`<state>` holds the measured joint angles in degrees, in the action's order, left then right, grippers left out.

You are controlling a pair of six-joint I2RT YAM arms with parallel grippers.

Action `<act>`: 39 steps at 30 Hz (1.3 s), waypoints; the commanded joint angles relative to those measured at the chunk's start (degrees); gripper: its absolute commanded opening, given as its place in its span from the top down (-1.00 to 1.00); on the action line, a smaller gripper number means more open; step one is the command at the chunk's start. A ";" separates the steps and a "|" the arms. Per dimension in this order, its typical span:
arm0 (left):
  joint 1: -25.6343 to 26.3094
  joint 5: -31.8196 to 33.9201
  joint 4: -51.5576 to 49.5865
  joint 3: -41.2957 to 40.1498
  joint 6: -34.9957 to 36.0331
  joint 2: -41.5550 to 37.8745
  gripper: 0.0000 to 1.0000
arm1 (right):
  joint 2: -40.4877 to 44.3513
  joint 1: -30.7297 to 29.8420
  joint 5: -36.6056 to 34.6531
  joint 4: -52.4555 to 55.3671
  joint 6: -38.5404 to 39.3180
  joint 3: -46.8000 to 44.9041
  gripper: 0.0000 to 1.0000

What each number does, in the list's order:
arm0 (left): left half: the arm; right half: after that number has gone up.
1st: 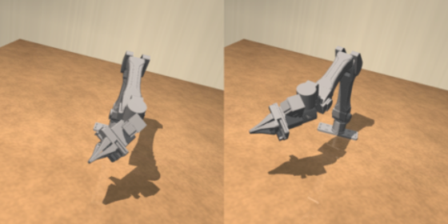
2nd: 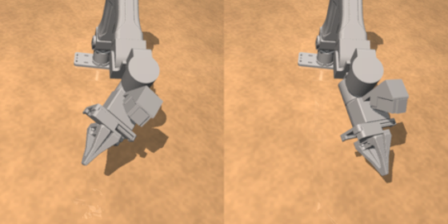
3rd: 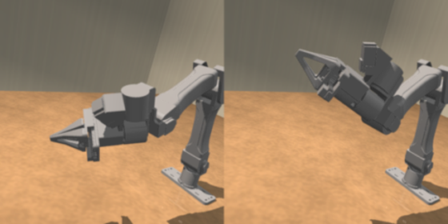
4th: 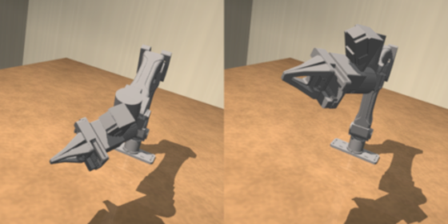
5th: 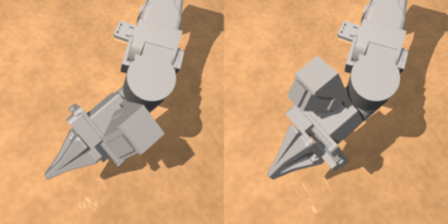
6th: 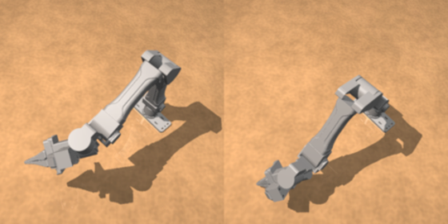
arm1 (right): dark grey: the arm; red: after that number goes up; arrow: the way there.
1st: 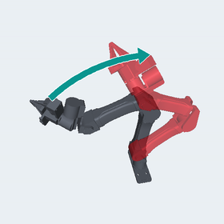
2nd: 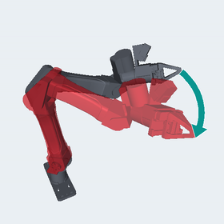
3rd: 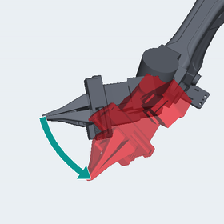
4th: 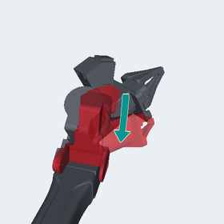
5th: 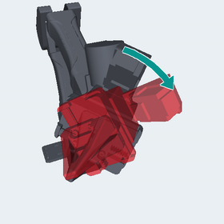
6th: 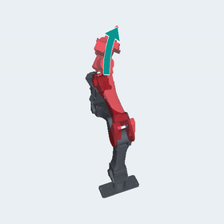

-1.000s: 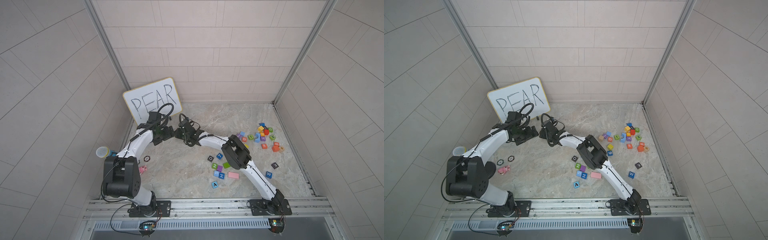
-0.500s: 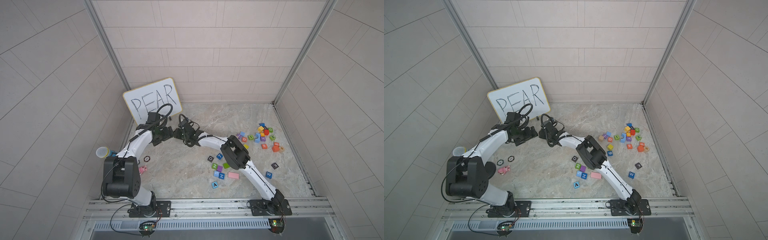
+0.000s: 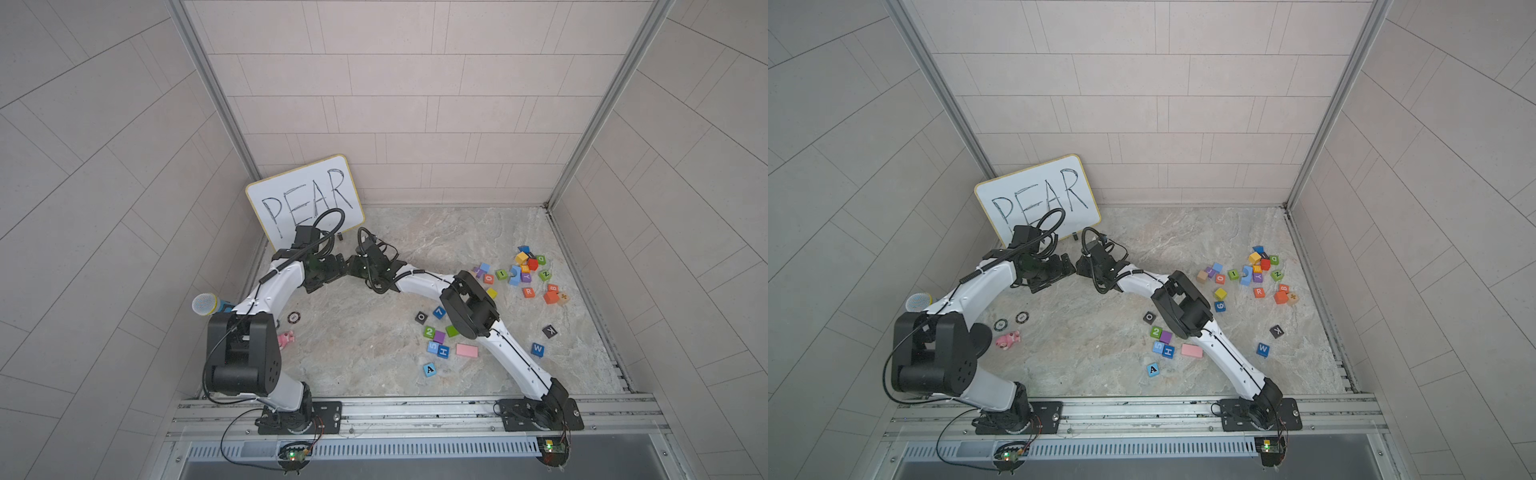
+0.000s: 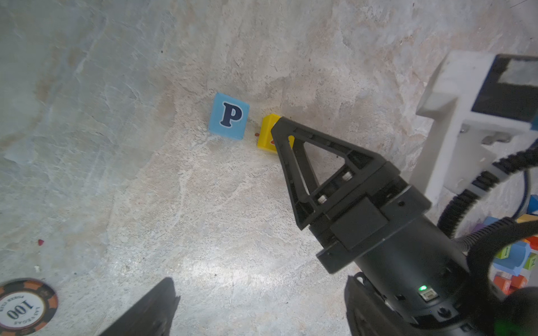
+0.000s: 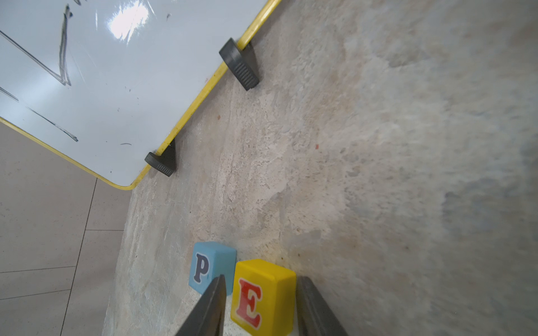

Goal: Spell the uppercase word “pear” with letter blocks
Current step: Place the letter block at the center of the board.

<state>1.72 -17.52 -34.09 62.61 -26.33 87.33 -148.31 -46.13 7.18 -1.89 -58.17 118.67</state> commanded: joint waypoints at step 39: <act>9.78 -3.92 -0.57 -9.36 -2.99 -14.77 -0.88 | 39.89 6.31 1.31 9.56 22.14 -41.34 -0.02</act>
<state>9.32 -21.58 -33.26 54.98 -27.68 75.00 -112.62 -39.40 11.77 0.99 -42.17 81.38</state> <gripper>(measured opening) 0.940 0.508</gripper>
